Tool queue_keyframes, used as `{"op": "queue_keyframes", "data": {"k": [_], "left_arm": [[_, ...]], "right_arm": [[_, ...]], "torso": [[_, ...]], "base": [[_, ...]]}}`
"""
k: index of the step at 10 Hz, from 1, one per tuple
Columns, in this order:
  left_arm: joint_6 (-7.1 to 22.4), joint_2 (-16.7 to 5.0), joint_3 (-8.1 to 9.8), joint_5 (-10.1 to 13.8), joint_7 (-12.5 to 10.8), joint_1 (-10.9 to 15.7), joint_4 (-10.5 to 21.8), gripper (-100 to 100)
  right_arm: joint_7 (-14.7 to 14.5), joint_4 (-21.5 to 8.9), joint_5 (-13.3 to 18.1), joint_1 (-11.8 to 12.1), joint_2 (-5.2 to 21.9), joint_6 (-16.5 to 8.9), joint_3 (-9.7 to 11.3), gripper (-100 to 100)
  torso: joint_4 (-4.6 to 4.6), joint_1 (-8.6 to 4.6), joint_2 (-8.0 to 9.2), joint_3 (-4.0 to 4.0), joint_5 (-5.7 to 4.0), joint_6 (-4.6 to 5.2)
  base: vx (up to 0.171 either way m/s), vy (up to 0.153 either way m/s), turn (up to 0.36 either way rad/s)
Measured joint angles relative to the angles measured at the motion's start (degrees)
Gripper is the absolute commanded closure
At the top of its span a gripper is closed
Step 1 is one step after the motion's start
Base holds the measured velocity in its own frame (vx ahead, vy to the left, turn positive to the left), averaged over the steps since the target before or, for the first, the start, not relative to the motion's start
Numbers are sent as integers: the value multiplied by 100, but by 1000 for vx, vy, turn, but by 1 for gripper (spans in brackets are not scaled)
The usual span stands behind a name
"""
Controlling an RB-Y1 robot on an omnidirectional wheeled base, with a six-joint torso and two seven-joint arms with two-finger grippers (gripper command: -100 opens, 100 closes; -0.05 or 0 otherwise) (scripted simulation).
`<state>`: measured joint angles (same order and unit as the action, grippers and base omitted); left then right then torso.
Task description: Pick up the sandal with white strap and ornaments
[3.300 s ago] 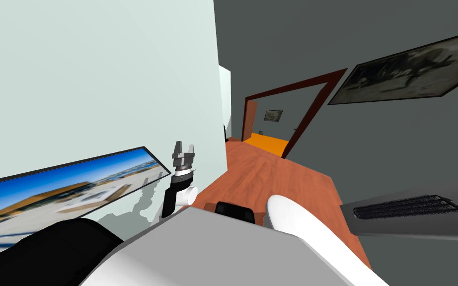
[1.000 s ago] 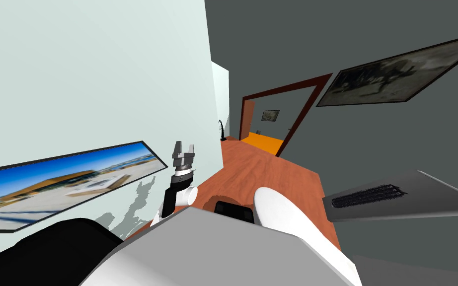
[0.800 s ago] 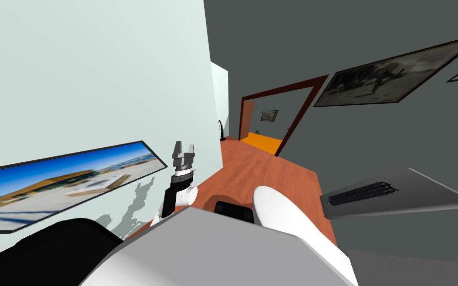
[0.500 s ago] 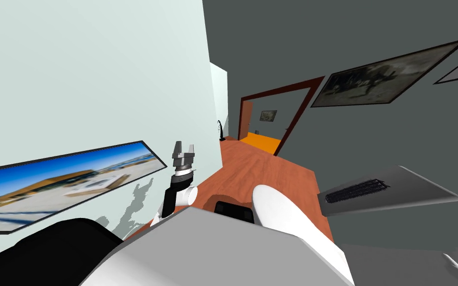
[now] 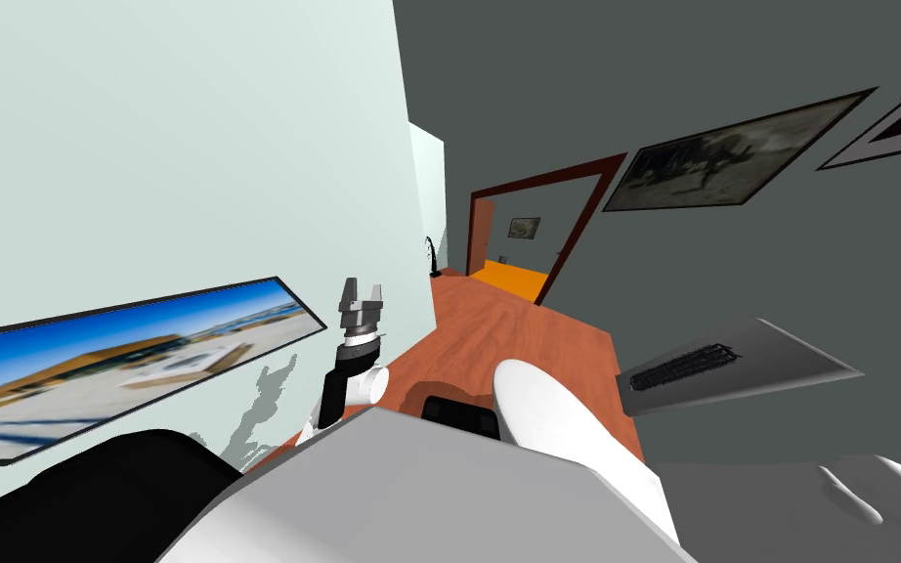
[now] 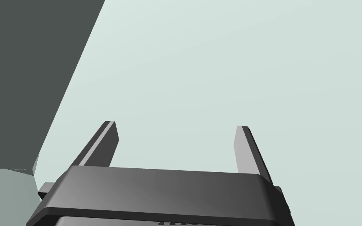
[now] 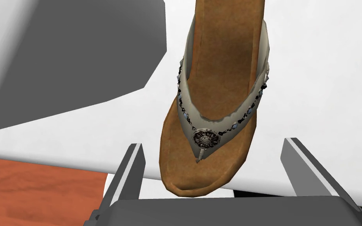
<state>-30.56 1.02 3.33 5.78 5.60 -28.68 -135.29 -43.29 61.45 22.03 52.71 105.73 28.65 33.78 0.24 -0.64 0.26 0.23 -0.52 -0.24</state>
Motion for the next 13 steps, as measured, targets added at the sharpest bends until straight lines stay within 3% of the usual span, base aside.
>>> {"op": "queue_keyframes", "data": {"k": [2,4,5,6,7,11,12,13], "left_arm": [[0,0,0,0,0,0,0,0],[0,0,0,0,0,0,0,0],[0,0,0,0,0,0,0,0],[0,0,0,0,0,0,0,0],[0,0,0,0,0,0,0,0],[0,0,0,0,0,-1,0,0],[0,0,0,0,0,-1,0,0],[0,0,0,0,0,-1,0,0]], "right_arm": [[309,340,109,-327,250,-205,343,-100],[323,667,-291,-479,638,-371,734,-100],[401,761,-270,-604,740,-428,910,-100],[515,761,-139,-659,738,-428,952,-100],[541,760,-123,-663,737,-425,953,100],[538,754,-125,-668,745,-431,947,100],[537,755,-125,-668,745,-431,946,0],[537,755,-125,-668,745,-430,946,100]], "torso": [[-1,10,-3,-2,2,2],[-1,10,-2,-1,4,1],[-1,10,-7,-3,2,3],[-2,7,-11,-6,1,2],[-3,7,-13,-7,1,3],[-3,5,-8,-5,-6,11],[-3,6,-8,-5,-5,11],[-3,7,-8,-5,-5,11]], "base": [[-36,4,-41],[-30,-2,-14],[-4,-3,11],[0,0,0],[0,0,0],[1,-1,6],[0,0,0],[0,0,0]]}}
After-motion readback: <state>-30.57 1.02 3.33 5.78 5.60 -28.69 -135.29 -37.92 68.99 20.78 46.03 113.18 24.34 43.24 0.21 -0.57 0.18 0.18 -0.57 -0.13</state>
